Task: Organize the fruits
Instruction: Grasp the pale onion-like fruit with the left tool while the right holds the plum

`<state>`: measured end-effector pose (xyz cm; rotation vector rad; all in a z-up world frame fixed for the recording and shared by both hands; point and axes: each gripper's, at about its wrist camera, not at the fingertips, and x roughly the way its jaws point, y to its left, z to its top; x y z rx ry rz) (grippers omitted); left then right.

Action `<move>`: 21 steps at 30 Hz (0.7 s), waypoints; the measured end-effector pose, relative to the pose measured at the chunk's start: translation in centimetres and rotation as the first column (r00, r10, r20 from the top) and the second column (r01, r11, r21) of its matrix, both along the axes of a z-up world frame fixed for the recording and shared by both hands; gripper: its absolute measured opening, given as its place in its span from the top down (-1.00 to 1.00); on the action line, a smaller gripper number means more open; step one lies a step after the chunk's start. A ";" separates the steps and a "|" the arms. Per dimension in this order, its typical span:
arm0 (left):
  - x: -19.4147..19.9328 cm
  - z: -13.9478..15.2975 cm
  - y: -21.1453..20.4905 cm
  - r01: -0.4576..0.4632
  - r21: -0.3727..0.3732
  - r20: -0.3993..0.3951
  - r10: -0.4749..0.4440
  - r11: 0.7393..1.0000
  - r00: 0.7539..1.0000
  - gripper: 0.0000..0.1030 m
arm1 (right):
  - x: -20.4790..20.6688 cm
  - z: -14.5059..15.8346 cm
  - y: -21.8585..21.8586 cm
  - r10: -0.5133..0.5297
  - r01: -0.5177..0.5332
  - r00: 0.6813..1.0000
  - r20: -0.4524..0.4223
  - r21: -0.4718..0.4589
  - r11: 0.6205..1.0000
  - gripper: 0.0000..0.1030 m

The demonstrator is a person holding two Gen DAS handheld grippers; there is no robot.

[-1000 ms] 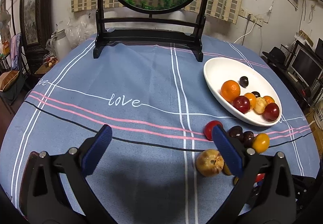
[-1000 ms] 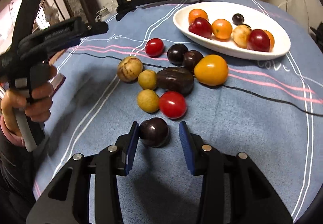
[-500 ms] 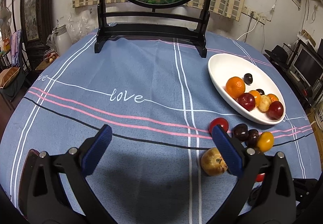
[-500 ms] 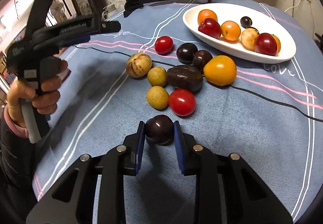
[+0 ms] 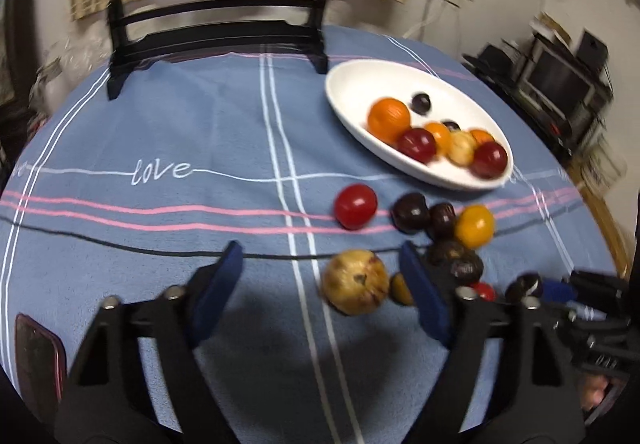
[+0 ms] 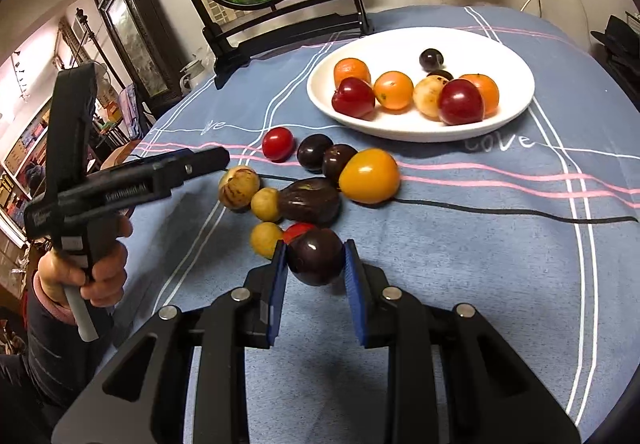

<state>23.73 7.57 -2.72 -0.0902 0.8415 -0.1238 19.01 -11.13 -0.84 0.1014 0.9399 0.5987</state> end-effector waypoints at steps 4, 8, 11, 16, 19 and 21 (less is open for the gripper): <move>-0.4 -0.8 -0.8 0.052 0.026 -0.020 -0.051 0.998 0.998 -0.14 | 0.0 0.0 -0.2 -0.006 0.006 1.000 -0.004 0.000 1.000 0.45; -0.3 -1.3 -1.6 0.088 0.054 -0.032 -0.086 0.995 0.996 -0.14 | 0.1 -0.2 -0.1 -0.008 0.008 1.000 -0.012 -0.007 1.000 0.45; -0.1 -2.1 -2.1 0.097 0.080 -0.054 -0.093 0.992 0.994 -0.14 | 0.1 -0.2 -0.2 -0.011 0.011 1.000 -0.014 -0.007 1.000 0.45; 0.5 -3.0 -2.1 0.096 0.083 -0.074 -0.090 0.992 0.993 -0.12 | 0.1 -0.1 -0.2 -0.016 0.015 1.000 -0.013 -0.008 1.000 0.45; 0.4 -3.2 -2.5 0.113 0.097 -0.070 -0.106 0.989 0.992 -0.02 | 0.1 -0.2 -0.2 -0.018 0.018 1.000 -0.013 -0.011 1.000 0.45; 0.3 -3.3 -2.7 0.123 0.105 -0.067 -0.116 0.987 0.991 0.05 | 0.2 -0.2 -0.3 -0.018 0.018 1.000 -0.015 -0.009 1.000 0.45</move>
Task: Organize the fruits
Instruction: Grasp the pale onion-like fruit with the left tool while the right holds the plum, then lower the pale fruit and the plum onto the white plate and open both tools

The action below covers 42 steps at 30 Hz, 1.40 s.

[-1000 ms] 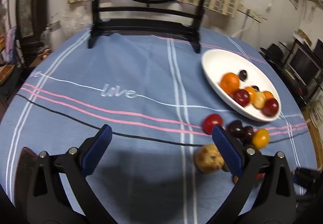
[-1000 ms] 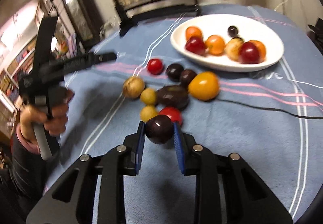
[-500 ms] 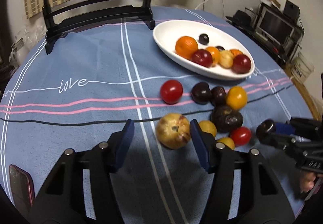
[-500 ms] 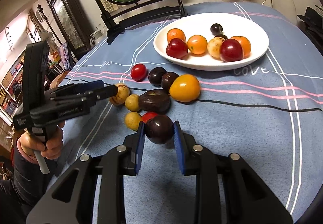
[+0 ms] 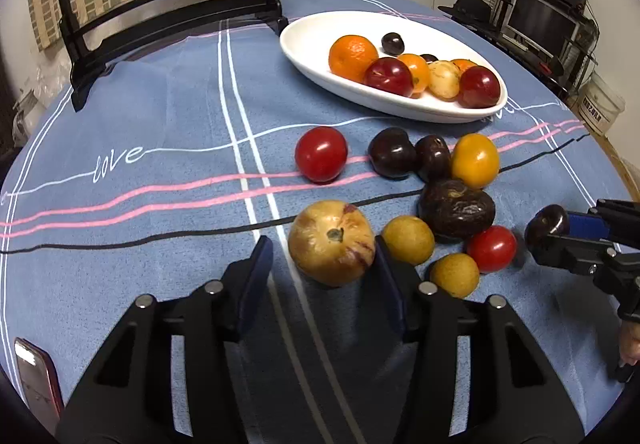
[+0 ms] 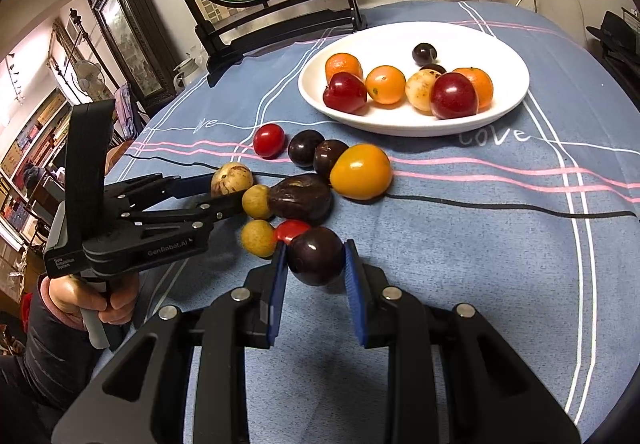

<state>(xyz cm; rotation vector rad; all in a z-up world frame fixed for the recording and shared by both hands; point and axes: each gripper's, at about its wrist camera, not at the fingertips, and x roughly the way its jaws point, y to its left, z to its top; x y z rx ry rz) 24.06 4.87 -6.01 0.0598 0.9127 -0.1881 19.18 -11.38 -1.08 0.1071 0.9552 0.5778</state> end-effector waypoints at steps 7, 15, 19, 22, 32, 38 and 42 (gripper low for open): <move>-0.2 0.1 -0.4 0.015 -0.007 0.004 -0.015 1.000 1.000 0.22 | -0.1 -0.1 0.2 0.001 -0.001 1.000 0.006 -0.009 1.000 0.45; -0.2 0.8 0.2 -0.007 -0.048 0.008 0.007 0.999 1.000 0.24 | -0.2 -0.2 0.4 -0.006 0.006 1.000 0.026 -0.031 0.999 0.45; -1.0 3.0 0.4 0.012 -0.118 0.064 -0.005 0.993 0.998 0.24 | -0.1 0.8 -0.4 -0.017 0.015 0.997 0.079 0.024 1.000 0.45; -0.8 4.8 0.0 0.046 -0.190 0.091 -0.029 0.981 0.995 0.24 | 1.2 1.8 -1.7 -0.106 0.102 0.983 0.146 0.037 0.994 0.45; 9.8 6.7 -4.4 0.067 -0.191 0.079 -0.053 0.979 0.995 0.24 | 10.2 1.9 -4.9 -0.335 0.334 0.914 0.230 0.042 0.941 0.45; 13.8 6.4 -6.1 -0.001 -0.118 0.057 0.008 0.993 0.998 -0.30 | 12.4 1.4 -4.5 -0.305 0.313 0.919 0.249 0.009 0.950 0.29; 11.1 7.8 -4.7 -0.045 -0.118 0.111 0.058 0.992 0.992 -0.68 | 10.8 2.6 -3.8 -0.259 0.263 0.932 0.254 0.019 0.965 0.29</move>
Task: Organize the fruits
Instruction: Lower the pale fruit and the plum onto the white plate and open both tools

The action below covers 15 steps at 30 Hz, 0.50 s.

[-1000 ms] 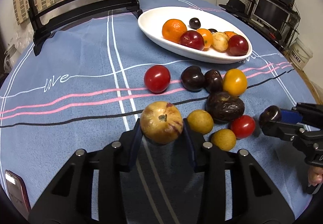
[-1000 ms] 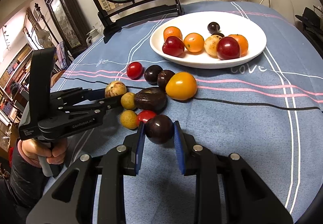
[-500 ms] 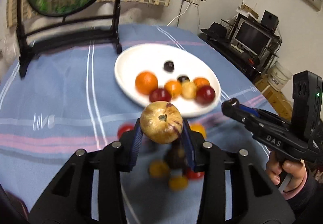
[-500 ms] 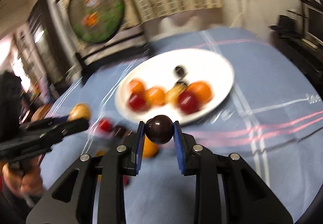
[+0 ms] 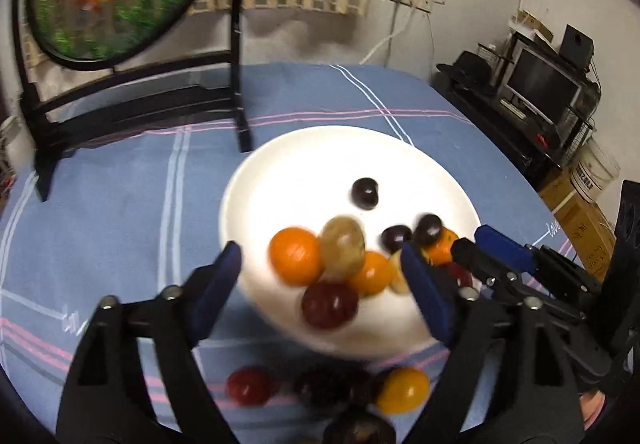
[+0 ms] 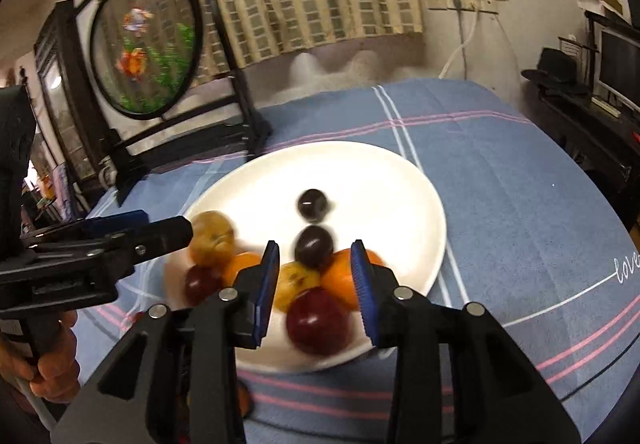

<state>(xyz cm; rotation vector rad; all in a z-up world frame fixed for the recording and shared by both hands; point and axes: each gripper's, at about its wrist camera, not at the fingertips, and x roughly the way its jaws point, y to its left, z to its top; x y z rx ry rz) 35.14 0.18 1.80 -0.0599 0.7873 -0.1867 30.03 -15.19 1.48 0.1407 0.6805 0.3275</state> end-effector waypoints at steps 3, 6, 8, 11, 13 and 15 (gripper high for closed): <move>-3.4 0.4 1.4 -0.037 0.029 0.017 0.036 0.999 0.999 -0.80 | -1.9 0.6 0.7 0.045 -0.044 0.998 -0.032 0.032 0.999 0.29; -7.2 -0.3 3.4 -0.074 0.022 0.039 0.073 0.997 0.997 -0.90 | -4.6 -0.2 1.6 0.126 -0.120 0.988 -0.094 0.073 0.990 0.28; -9.2 -1.6 4.8 -0.089 0.000 0.034 0.089 0.996 0.995 -0.90 | -6.3 -0.8 2.3 0.168 -0.159 0.979 -0.115 0.077 0.984 0.28; -10.6 -3.3 6.4 -0.155 0.032 0.011 0.155 0.987 0.988 -0.90 | -8.3 -1.5 3.7 0.242 -0.236 0.958 -0.152 0.058 0.970 0.28; -10.9 -3.5 7.6 -0.186 0.012 -0.008 0.186 0.982 0.983 -0.90 | -9.3 -1.8 4.6 0.271 -0.271 0.949 -0.162 0.024 0.962 0.28; -10.9 -3.3 8.7 -0.209 -0.042 -0.024 0.208 0.977 0.978 -0.90 | -10.0 -2.2 5.4 0.307 -0.312 0.934 -0.185 0.004 0.950 0.28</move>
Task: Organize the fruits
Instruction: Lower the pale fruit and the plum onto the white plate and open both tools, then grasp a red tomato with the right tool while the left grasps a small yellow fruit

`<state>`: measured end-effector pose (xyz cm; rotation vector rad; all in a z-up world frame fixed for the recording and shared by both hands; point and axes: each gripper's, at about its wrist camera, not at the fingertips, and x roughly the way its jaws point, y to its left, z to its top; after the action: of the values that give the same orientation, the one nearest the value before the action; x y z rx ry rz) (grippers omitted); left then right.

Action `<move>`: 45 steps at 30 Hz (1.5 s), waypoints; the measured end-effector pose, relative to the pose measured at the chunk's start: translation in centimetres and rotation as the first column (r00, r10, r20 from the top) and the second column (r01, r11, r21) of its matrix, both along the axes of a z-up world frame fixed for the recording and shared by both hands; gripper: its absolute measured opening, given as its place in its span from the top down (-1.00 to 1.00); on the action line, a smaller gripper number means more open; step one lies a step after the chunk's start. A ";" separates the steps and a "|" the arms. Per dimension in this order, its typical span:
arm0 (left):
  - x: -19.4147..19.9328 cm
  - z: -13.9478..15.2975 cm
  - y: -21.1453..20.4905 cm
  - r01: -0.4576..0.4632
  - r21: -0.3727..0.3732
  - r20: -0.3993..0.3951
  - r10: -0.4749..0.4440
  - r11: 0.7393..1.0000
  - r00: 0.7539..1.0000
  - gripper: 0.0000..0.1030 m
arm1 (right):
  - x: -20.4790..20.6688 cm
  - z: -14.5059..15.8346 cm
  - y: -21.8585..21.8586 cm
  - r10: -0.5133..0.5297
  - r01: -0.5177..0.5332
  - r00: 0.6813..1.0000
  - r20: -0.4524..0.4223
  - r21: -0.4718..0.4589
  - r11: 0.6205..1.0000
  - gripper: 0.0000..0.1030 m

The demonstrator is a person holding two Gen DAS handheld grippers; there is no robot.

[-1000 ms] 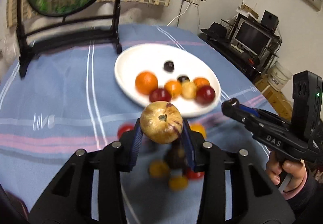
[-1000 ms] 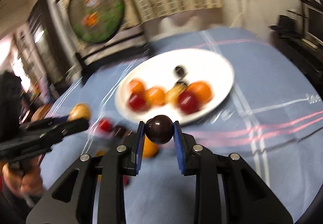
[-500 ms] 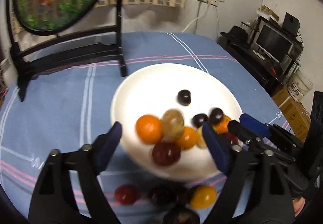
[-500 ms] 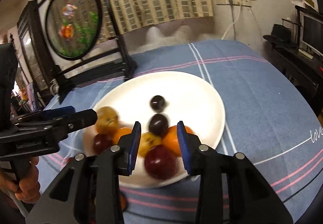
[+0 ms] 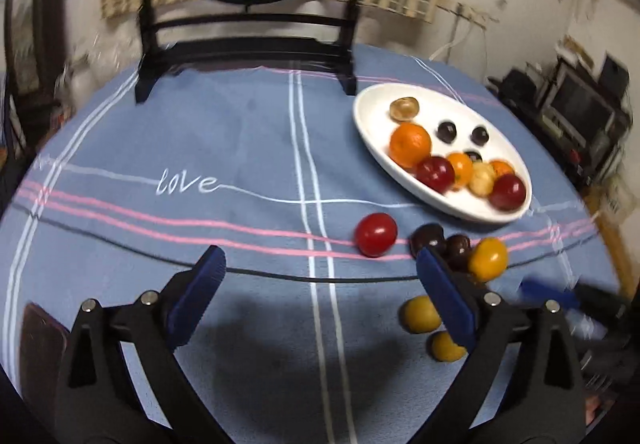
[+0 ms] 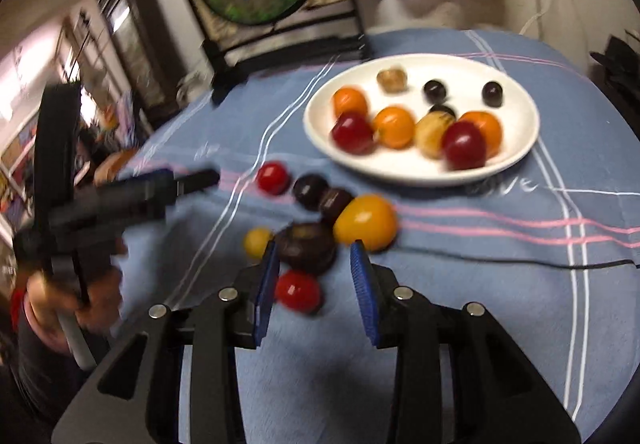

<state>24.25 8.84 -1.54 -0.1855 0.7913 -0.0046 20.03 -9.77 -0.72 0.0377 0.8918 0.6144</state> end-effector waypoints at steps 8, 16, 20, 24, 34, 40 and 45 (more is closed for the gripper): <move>-0.4 0.5 1.4 -0.059 -0.015 0.021 0.060 0.998 0.998 -0.90 | -0.2 -1.4 1.2 0.037 -0.040 0.999 -0.031 -0.079 0.996 0.29; -0.7 0.8 1.0 -0.041 -0.017 0.026 0.041 0.999 0.999 -0.90 | 0.1 -2.1 1.5 0.042 -0.044 0.999 -0.031 -0.084 0.995 0.29; -0.6 0.7 0.8 -0.034 -0.020 0.020 0.034 0.999 0.999 -0.90 | 0.0 -2.0 1.6 0.048 -0.049 0.999 -0.013 -0.093 0.994 0.31; -0.5 0.6 0.7 -0.034 -0.011 0.015 0.035 0.999 0.999 -0.90 | 0.0 -2.0 1.9 0.062 -0.063 0.998 -0.013 -0.091 0.994 0.43; -0.6 0.0 -0.4 0.115 -0.007 -0.039 -0.115 0.993 0.993 -0.88 | 1.0 -0.1 -1.8 -0.011 0.015 0.999 -0.052 0.085 0.996 0.47; -2.0 -0.8 -4.0 0.373 -0.048 -0.074 -0.376 0.927 0.924 -0.35 | 1.8 -0.2 -3.8 -0.103 0.111 0.992 -0.075 0.099 0.989 0.47; -3.3 -1.8 -7.2 0.505 0.005 -0.116 -0.501 0.863 0.858 -0.10 | 1.8 -0.3 -3.2 -0.095 0.101 0.993 -0.075 0.086 0.991 0.47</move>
<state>20.93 1.65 -3.31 0.0618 0.9331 -0.4820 21.86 -12.98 -0.99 0.1838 0.9253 0.5635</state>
